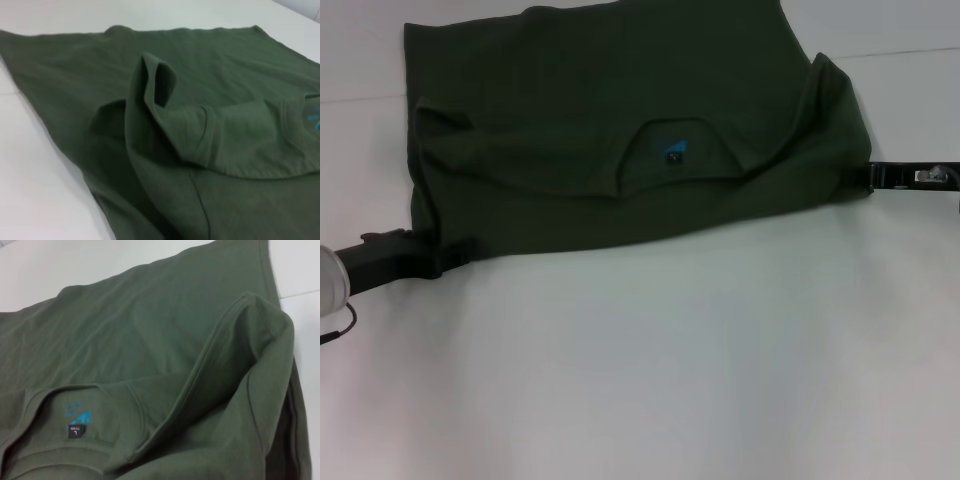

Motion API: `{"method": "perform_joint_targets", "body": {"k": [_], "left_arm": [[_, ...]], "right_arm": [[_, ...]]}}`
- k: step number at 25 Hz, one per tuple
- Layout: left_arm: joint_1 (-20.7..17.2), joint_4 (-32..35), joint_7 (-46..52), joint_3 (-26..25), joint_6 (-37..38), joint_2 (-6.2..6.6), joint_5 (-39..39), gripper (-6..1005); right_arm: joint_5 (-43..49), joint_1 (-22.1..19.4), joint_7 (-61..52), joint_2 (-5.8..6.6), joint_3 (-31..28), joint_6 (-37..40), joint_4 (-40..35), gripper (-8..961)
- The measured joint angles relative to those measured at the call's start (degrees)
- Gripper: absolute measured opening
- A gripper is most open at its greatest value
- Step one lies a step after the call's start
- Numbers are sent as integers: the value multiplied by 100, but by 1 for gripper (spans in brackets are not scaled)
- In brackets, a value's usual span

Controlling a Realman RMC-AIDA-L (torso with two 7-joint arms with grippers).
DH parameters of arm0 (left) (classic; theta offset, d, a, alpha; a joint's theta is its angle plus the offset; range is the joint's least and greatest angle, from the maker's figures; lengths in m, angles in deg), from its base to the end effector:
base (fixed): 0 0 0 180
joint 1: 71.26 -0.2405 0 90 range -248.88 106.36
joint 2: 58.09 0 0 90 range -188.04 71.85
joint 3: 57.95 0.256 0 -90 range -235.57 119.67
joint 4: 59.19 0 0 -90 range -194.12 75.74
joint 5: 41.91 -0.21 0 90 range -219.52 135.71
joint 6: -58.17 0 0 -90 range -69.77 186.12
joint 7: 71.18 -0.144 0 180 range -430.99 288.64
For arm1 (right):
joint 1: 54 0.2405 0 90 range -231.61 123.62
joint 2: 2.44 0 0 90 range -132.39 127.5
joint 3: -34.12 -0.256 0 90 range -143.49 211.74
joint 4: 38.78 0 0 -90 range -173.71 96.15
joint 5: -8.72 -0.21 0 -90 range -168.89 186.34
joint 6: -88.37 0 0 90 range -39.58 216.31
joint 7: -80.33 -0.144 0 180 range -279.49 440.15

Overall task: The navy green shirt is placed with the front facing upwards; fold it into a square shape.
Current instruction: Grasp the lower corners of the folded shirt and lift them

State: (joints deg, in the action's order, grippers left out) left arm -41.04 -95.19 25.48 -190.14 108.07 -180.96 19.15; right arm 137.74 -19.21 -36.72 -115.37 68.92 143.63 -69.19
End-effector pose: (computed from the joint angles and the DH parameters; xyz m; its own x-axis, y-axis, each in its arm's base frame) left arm -0.3124 0.3725 -0.0323 0.6643 0.6086 0.4340 0.7440 -0.4818 -0.4630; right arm 0.3475 0.3915 0.0428 0.3759 -0.7421 -0.5549 -0.9120 -0.1903 -0.3633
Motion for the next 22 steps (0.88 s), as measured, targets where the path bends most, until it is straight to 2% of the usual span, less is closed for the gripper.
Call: {"method": "perform_joint_targets", "body": {"k": [5, 10, 16, 21, 22], "left_arm": [[53, 46, 51, -25, 89, 37, -58, 682], [25, -67, 51, -34, 252, 38, -53, 446], [97, -3, 52, 12, 249, 73, -123, 210], [98, -46, 40, 20, 323, 77, -122, 55], [98, -48, 40, 20, 325, 81, -121, 56]], "right_arm": [[0, 19, 0, 0, 0, -2, 0, 47], [0, 24, -1, 0, 0, -14, 0, 47], [0, 17, -2, 0, 0, -55, 0, 47], [-1, 4, 0, 0, -2, -58, 0, 47], [-4, 4, 2, 0, -4, -58, 0, 47]]}}
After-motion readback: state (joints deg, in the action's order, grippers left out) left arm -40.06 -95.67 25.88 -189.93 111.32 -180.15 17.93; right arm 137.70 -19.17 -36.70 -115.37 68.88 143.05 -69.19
